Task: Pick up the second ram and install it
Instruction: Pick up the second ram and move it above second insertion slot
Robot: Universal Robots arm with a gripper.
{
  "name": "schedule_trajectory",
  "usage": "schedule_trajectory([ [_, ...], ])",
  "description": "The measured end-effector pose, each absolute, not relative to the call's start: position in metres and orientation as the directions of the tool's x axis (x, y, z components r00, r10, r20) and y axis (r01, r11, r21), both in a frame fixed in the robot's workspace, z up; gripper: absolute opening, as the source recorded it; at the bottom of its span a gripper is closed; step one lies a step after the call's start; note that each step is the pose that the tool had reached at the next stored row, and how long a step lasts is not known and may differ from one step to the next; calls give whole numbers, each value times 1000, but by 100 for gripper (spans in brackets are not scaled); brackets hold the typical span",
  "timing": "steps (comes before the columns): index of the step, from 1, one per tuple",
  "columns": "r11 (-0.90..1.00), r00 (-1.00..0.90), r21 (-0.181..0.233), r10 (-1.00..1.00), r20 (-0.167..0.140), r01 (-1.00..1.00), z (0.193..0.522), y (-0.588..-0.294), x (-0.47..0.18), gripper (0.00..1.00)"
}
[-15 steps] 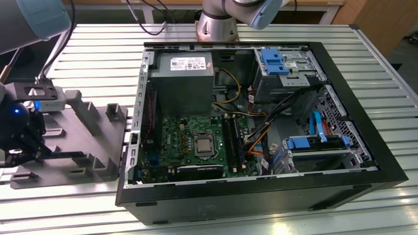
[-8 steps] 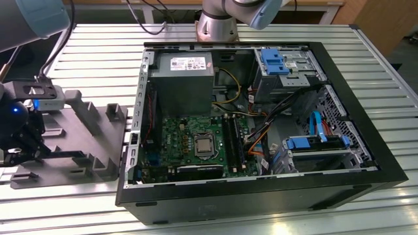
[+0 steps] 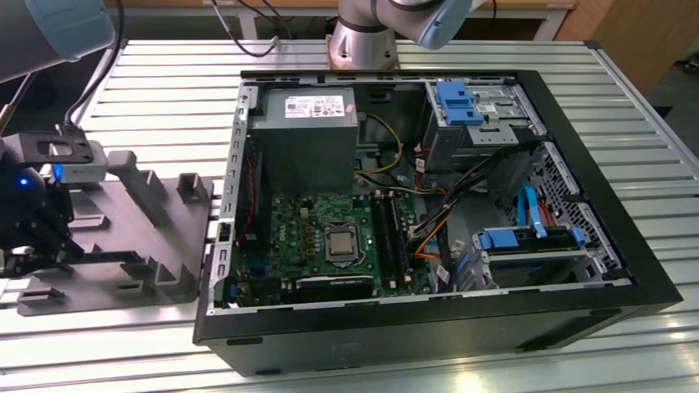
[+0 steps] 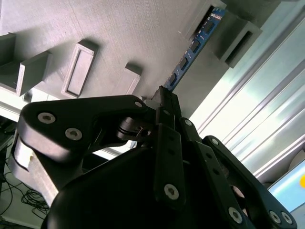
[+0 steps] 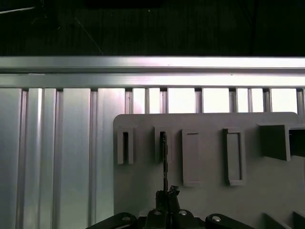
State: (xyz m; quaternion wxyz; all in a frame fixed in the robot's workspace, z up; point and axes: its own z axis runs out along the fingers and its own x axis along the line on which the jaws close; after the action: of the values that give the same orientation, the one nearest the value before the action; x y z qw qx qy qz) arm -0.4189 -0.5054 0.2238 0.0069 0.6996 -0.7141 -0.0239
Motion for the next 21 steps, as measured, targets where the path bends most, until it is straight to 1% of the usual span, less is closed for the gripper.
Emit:
schedule_trajectory([
  [21, 20, -21, 41, -999, -24, -999, 241, -505, -419, 12],
])
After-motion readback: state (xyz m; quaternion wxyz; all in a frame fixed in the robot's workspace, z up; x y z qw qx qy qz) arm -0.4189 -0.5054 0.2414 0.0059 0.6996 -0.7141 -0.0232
